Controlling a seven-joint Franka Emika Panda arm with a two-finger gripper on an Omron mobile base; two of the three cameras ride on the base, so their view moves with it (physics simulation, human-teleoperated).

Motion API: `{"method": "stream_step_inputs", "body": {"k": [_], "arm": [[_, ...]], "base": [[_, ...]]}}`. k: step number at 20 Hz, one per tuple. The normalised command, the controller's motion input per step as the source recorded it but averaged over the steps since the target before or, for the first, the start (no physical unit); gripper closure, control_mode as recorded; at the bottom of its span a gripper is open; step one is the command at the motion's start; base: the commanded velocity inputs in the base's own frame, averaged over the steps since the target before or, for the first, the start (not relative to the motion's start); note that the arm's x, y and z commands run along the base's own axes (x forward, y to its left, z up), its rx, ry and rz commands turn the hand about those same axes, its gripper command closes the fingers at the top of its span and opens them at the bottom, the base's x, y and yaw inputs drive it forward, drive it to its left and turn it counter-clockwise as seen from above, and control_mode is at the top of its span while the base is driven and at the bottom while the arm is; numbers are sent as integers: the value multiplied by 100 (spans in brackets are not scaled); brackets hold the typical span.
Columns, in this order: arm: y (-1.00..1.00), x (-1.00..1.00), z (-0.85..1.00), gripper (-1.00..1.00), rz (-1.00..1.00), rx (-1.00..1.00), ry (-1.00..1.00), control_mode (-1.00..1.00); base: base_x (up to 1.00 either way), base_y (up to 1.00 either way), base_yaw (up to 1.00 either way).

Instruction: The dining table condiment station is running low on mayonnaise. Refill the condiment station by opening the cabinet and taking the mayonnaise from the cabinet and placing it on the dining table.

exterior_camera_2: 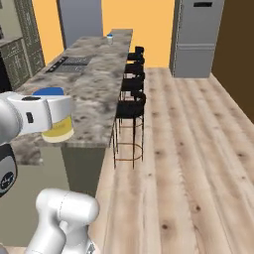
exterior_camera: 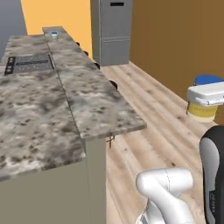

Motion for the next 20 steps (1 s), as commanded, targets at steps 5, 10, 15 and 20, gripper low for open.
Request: {"method": "stream_step_inputs", "body": {"k": [5,10,15,20], "arm": [[0,0,0,100,0,0,0,100],[0,0,0,100,0,0,0,100],[0,0,0,100,0,0,0,100],[0,0,0,100,0,0,0,100]], "base": [[18,-100,-4],[38,-100,1],[65,-100,15],[100,-78,29]]}}
